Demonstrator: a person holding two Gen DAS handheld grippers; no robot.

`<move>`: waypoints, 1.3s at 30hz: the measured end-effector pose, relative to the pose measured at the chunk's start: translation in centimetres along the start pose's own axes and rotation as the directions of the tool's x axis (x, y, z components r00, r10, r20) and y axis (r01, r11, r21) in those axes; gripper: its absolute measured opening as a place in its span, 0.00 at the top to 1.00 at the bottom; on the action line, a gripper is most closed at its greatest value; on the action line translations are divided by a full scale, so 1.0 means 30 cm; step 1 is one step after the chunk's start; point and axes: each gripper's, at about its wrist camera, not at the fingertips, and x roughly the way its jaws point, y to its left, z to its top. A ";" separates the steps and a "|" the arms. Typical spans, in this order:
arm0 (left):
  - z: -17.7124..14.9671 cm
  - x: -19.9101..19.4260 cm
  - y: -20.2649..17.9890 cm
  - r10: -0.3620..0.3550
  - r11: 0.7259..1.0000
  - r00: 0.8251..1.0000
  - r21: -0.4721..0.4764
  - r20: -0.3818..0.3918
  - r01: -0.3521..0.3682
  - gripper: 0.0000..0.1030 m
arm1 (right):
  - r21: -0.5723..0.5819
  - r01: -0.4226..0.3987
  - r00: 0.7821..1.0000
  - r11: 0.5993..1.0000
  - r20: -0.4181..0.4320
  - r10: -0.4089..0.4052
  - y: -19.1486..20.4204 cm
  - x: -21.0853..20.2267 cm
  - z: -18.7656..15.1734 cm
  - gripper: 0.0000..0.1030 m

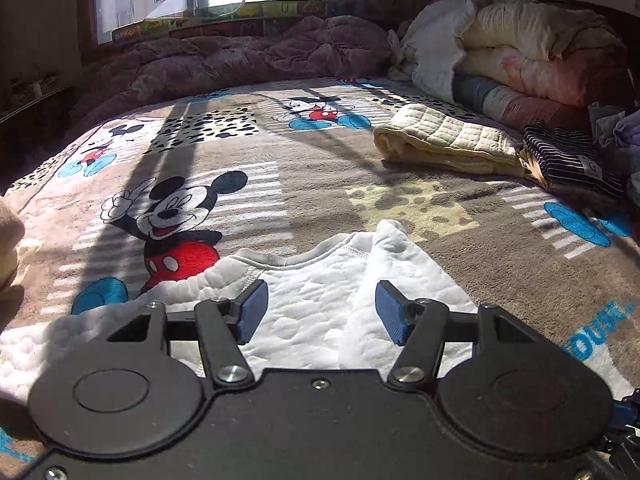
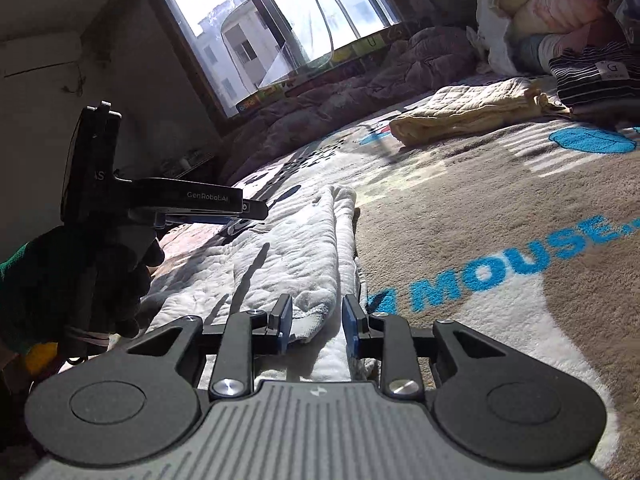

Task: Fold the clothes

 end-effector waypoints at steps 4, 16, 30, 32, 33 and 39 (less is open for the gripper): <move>-0.096 -0.110 0.158 -0.003 0.976 0.999 -0.218 0.045 0.013 0.33 | -0.019 0.014 0.999 1.000 0.031 -0.013 0.017 -0.055 0.006 0.66; -0.366 -0.273 0.568 0.007 0.749 0.983 -0.652 0.182 0.116 0.27 | -0.066 0.052 0.997 0.997 0.060 -0.048 0.046 -0.054 0.001 0.59; -0.391 -0.215 0.812 0.170 0.586 0.972 -0.810 0.160 0.031 0.35 | -0.332 0.027 0.999 0.943 0.040 -0.015 0.214 0.010 -0.061 0.59; -0.387 -0.202 0.827 0.188 0.569 0.971 -0.822 0.148 0.015 0.43 | -0.351 0.005 1.000 0.936 0.024 0.004 0.239 0.016 -0.070 0.59; -0.384 -0.195 0.829 0.194 0.564 0.971 -0.826 0.139 0.006 0.50 | -0.353 -0.001 1.000 0.936 0.019 0.008 0.246 0.017 -0.071 0.59; -0.258 -0.182 0.748 0.100 0.658 0.965 -0.744 0.243 0.119 0.95 | -0.324 -0.006 1.000 0.946 0.008 0.009 0.251 0.010 -0.060 0.58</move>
